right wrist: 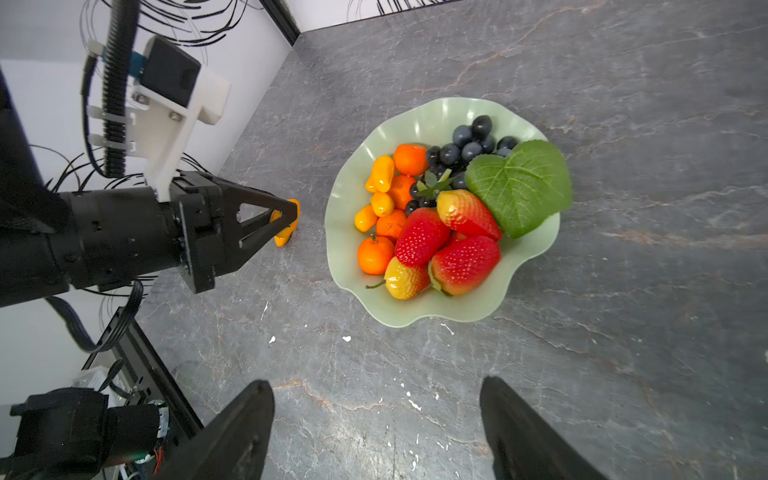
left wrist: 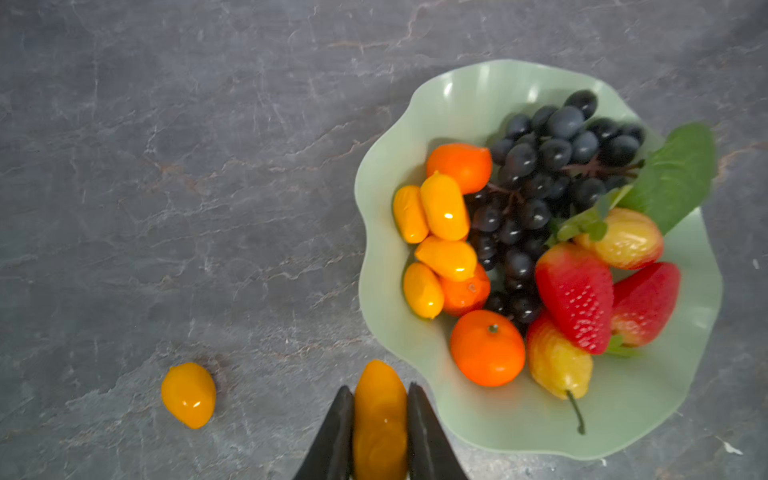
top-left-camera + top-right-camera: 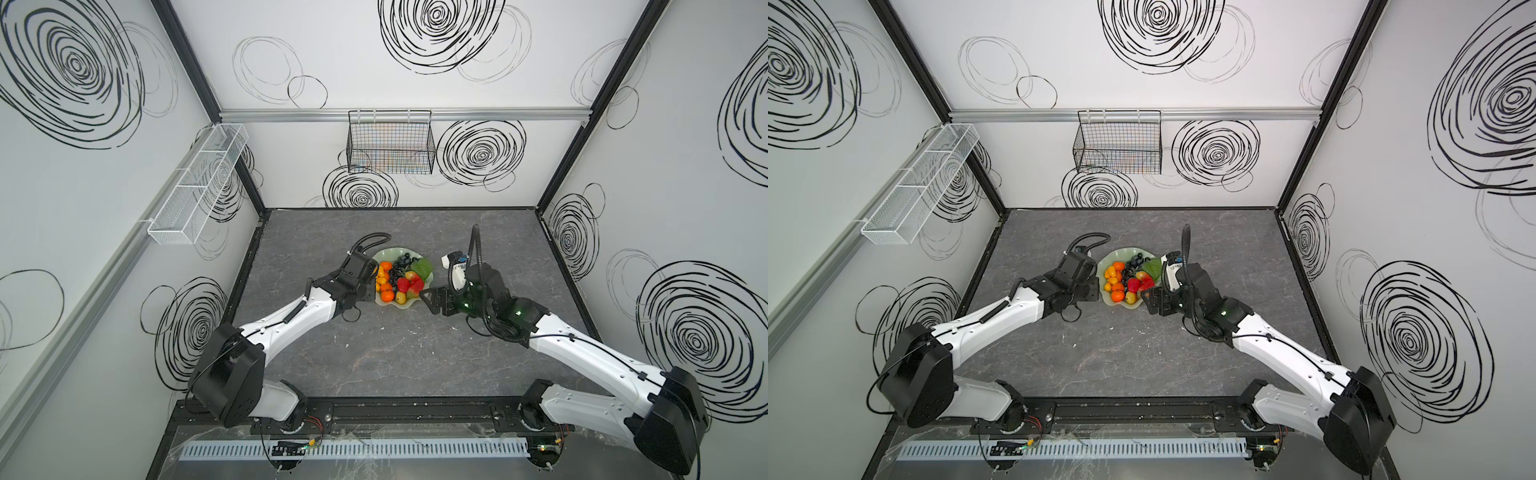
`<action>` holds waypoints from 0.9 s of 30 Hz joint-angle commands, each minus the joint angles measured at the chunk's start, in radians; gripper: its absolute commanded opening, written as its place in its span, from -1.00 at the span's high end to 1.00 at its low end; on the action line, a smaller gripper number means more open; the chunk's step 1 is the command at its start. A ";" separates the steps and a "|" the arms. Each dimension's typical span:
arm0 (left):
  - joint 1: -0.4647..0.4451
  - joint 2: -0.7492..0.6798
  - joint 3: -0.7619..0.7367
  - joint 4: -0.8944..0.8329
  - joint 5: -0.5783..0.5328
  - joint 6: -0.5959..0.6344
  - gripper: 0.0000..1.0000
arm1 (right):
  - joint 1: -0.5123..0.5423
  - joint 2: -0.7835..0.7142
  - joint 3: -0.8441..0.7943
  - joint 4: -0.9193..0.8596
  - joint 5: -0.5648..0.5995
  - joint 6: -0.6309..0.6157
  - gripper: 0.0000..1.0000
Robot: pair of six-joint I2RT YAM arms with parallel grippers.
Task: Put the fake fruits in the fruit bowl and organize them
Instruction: 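Lift the yellow fruit with the left gripper and carry it over the bowl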
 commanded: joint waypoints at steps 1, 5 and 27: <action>-0.004 0.062 0.059 -0.009 0.019 0.024 0.51 | -0.023 -0.012 -0.014 0.023 -0.008 0.018 -0.64; -0.003 0.145 0.119 -0.014 0.021 0.040 0.52 | -0.044 -0.013 -0.010 0.029 -0.029 0.019 -0.64; 0.012 0.355 0.276 -0.023 -0.014 0.080 0.39 | -0.064 -0.040 -0.025 0.031 -0.062 0.010 -0.62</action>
